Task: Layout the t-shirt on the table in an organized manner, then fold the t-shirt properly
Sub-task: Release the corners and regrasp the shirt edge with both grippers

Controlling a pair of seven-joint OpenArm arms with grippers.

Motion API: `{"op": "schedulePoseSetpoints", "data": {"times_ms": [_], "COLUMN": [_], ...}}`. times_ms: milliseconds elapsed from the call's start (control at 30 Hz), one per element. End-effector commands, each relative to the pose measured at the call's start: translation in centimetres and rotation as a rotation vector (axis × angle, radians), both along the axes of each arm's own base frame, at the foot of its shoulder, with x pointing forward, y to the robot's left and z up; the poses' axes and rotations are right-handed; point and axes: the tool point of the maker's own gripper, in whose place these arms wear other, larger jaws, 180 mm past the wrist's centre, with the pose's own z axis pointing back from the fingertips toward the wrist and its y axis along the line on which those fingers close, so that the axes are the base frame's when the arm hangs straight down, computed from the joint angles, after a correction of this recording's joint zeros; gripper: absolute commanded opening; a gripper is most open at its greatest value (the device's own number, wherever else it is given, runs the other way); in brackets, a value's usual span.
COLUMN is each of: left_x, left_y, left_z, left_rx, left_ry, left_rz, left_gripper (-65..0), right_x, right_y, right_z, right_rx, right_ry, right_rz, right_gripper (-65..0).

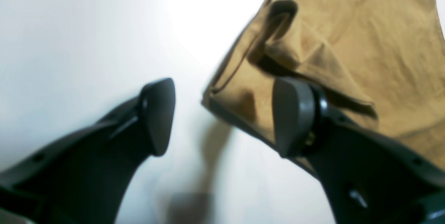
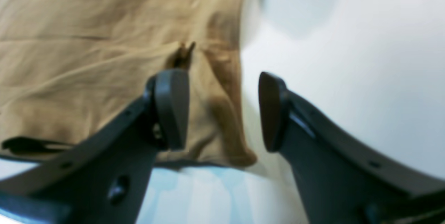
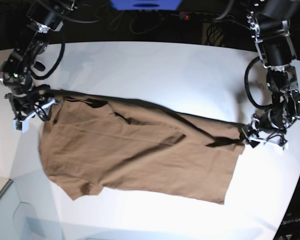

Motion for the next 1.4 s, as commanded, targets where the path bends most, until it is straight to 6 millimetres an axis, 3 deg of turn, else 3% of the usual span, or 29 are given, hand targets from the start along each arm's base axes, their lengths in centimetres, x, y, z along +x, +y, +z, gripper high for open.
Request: {"op": "schedulePoseSetpoints", "data": {"times_ms": [0,200,400,767,867,1033,1233,1367], "left_x": [1.2,1.6,1.4,-0.3,-1.0,-1.8,-3.0,-3.7], "left_y": [0.9,1.0,0.4,0.0,-0.1,-0.2,-0.2,0.0], "left_z": [1.8,1.2,0.5,-3.2,-4.3,-5.4,-6.0,-5.2], "left_rx": [0.020,0.112,0.164,0.116,0.103,0.092,0.096,0.125], "left_ry": [-0.049,-0.062,-0.046,0.057,0.091,0.126,0.143,0.114], "left_rz": [0.010,0.013,0.001,0.010,0.013,0.015,0.010,0.002], "left_gripper": [-22.5,-22.5,-22.5,-23.1,-31.5,-65.0,-65.0,-65.0], "right_x": [0.9,0.9,0.9,0.5,0.5,-0.1,-0.5,-0.7], "right_y": [-0.4,-0.3,-0.1,-0.3,-0.3,-0.1,0.1,1.0], "right_z": [1.6,1.7,1.5,1.2,1.3,0.7,0.4,0.3], "right_rx": [-0.016,-0.017,-0.012,-0.016,-0.019,-0.016,-0.011,-0.017], "right_ry": [-0.058,-0.060,-0.058,-0.046,-0.048,-0.032,-0.023,-0.018], "right_rz": [0.002,0.002,0.005,0.003,0.005,0.012,0.013,0.090], "right_gripper": [-30.5,-25.3,-25.0,-25.2,-25.0,-24.8,-24.8,-23.6]}}
